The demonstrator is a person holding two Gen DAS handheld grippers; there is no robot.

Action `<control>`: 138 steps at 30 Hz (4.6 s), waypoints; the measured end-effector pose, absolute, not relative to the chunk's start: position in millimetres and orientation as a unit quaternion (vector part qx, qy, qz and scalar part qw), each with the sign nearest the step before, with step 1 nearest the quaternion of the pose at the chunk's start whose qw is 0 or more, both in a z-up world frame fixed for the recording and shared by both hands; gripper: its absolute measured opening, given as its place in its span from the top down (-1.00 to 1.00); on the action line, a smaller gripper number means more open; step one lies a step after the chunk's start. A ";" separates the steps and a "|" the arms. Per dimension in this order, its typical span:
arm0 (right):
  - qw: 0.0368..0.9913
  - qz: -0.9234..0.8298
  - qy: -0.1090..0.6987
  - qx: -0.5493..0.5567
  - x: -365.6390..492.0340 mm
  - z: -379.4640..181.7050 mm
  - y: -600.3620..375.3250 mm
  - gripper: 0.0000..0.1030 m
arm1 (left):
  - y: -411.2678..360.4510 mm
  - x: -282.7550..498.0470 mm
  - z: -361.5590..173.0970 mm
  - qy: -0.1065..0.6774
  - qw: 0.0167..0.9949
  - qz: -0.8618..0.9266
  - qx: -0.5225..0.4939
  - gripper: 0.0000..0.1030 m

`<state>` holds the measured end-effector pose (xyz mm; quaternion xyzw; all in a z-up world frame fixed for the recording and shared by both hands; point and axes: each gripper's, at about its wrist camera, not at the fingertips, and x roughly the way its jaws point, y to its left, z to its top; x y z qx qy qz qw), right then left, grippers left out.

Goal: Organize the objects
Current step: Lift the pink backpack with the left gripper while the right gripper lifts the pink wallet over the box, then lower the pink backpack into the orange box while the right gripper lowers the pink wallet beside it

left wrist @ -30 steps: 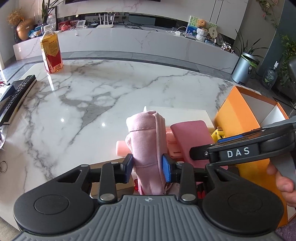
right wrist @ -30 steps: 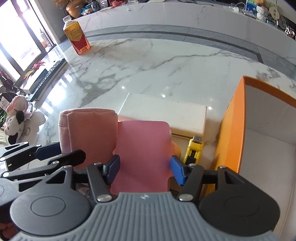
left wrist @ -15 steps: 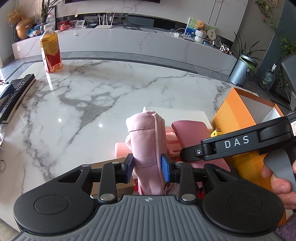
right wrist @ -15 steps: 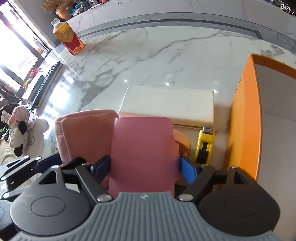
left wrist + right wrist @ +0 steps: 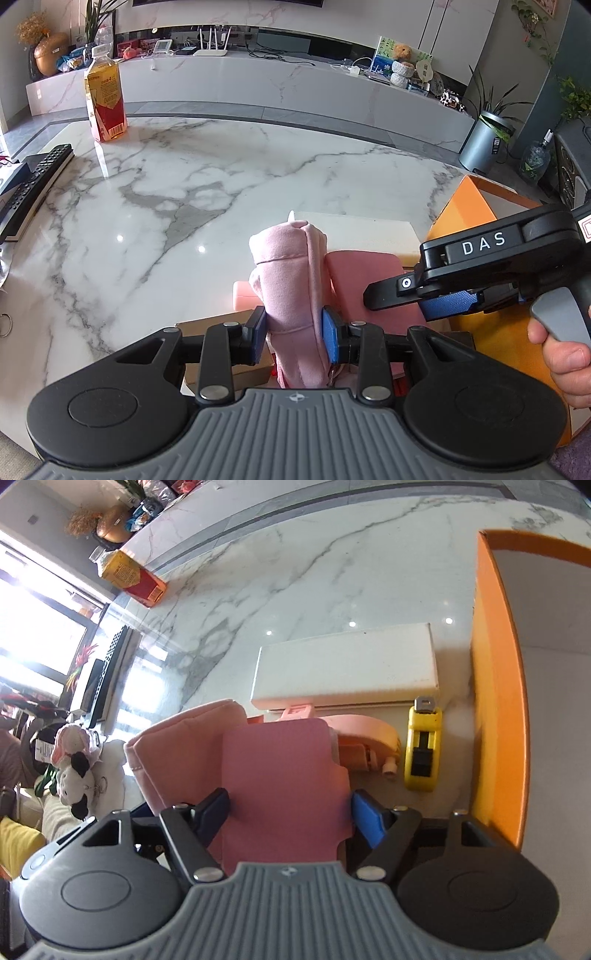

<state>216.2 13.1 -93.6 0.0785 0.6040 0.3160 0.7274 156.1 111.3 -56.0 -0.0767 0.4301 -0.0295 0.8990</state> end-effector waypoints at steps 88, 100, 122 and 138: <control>0.879 0.194 0.409 0.150 148.7 -30.8 -239.0 0.57 | -122.4 142.4 -7.9 0.446 0.827 -0.286 0.189 0.41; 0.856 0.199 0.462 0.120 164.1 -63.7 -221.1 0.57 | -126.7 160.3 -40.3 0.504 0.779 -0.310 0.206 0.19; 0.849 0.205 0.473 0.113 168.5 -69.8 -215.3 0.57 | -158.6 192.7 -45.1 0.450 0.719 -0.418 0.325 0.39; 0.857 0.207 0.457 0.114 161.7 -58.5 -217.5 0.57 | -156.2 133.8 -52.9 0.275 0.745 -0.371 0.481 0.51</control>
